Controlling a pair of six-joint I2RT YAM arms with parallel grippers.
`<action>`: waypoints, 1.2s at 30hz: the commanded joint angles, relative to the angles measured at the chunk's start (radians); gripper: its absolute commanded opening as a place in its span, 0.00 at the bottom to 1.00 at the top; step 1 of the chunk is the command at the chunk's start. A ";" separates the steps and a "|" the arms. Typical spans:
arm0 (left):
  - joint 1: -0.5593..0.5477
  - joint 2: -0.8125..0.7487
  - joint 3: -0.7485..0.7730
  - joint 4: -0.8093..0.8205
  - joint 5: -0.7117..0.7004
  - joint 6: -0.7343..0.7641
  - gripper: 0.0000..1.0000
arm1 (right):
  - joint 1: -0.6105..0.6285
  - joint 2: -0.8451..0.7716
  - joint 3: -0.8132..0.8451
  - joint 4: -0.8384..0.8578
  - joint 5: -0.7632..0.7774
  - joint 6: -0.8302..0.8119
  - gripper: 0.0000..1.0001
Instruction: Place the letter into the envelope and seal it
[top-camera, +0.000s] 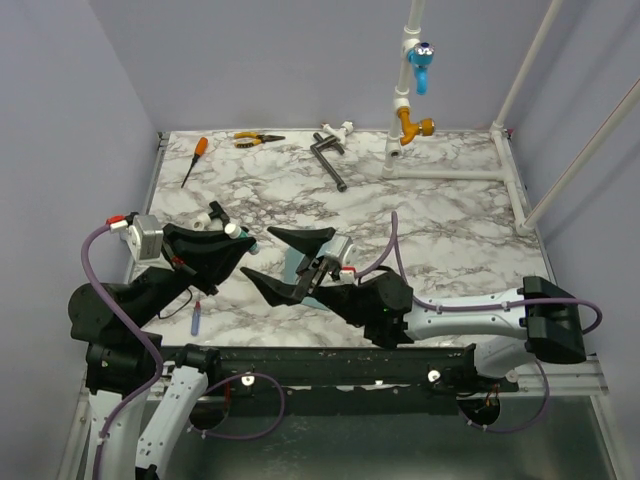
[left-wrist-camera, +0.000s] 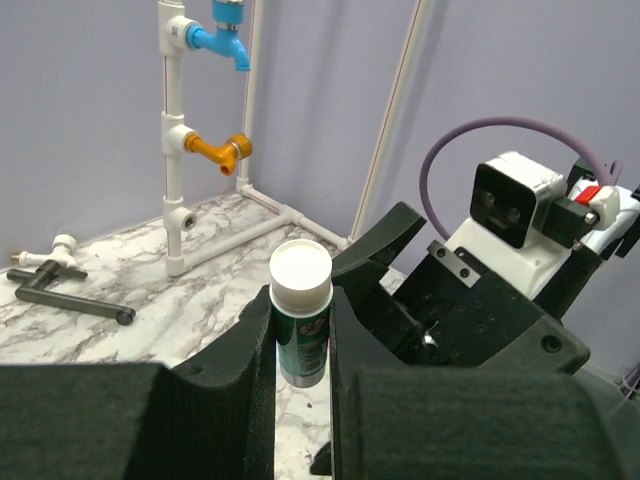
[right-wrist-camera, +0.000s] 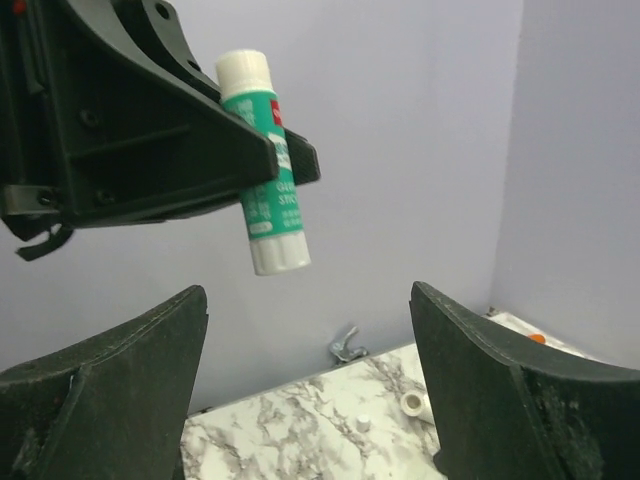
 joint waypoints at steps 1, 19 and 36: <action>0.002 0.001 0.029 -0.009 -0.029 -0.028 0.00 | 0.029 0.030 0.038 0.072 0.125 -0.152 0.80; 0.003 0.011 0.012 -0.008 -0.045 -0.012 0.00 | 0.098 0.065 0.081 0.090 0.157 -0.301 0.50; 0.002 0.014 0.007 -0.010 -0.036 -0.012 0.00 | 0.098 0.100 0.145 0.009 0.157 -0.312 0.38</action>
